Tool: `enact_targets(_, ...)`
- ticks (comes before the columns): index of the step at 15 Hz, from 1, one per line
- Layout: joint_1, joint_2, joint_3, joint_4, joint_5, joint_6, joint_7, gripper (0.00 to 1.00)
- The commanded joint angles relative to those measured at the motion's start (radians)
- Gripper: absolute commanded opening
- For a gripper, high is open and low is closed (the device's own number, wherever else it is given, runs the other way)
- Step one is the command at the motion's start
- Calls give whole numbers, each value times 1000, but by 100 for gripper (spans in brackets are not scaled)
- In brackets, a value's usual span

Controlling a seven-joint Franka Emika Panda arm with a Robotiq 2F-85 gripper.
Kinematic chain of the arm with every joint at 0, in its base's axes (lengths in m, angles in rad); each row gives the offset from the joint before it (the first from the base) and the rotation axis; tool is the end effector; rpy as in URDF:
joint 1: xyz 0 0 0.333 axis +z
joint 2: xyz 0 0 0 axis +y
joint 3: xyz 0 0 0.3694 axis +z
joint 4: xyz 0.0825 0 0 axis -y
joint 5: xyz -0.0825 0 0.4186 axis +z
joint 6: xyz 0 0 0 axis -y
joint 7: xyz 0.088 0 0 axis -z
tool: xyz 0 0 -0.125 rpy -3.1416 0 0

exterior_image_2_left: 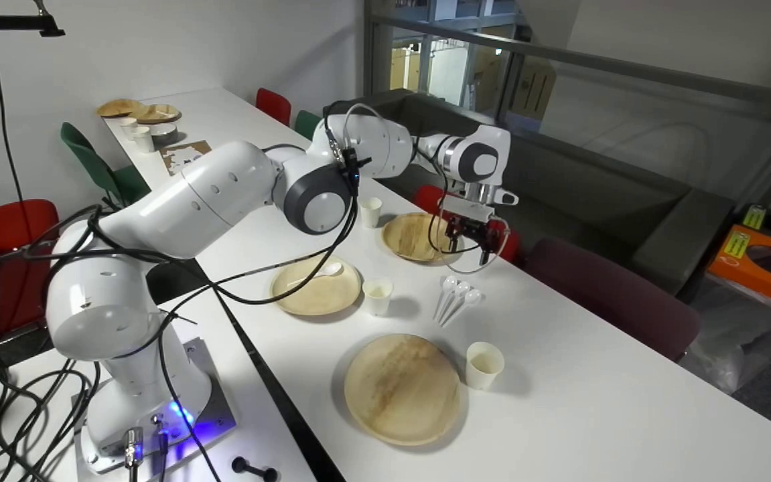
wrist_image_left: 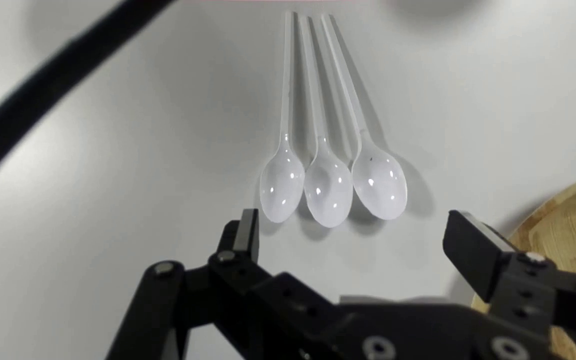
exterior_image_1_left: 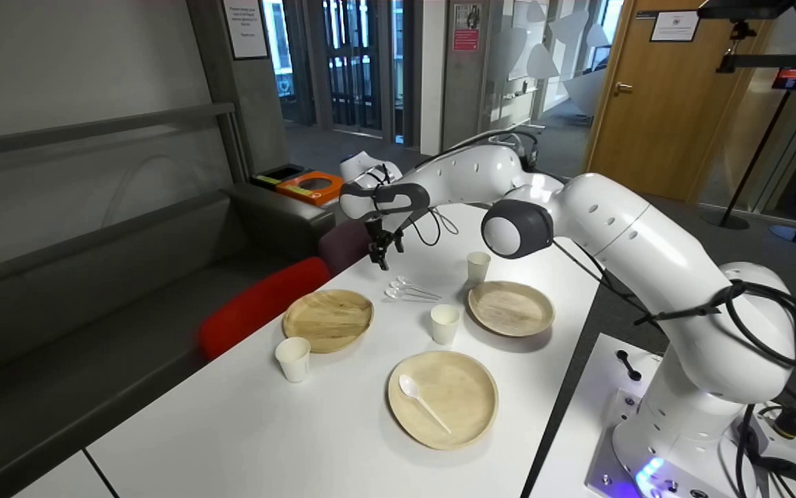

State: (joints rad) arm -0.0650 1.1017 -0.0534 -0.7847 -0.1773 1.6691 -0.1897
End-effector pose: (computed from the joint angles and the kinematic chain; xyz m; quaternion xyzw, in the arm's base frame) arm 0.8443 -0.1006 0.2372 0.9859 0.0652 -0.1224 0.0941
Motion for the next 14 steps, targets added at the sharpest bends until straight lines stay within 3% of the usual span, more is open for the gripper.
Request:
enact_targets(1,12,-133,3,-233,-7,93,19,100)
enact_targets(10,21,-305,10,-552,9,335,37,100)
enact_targets(14,28,-415,14,-696,19,375,65,100)
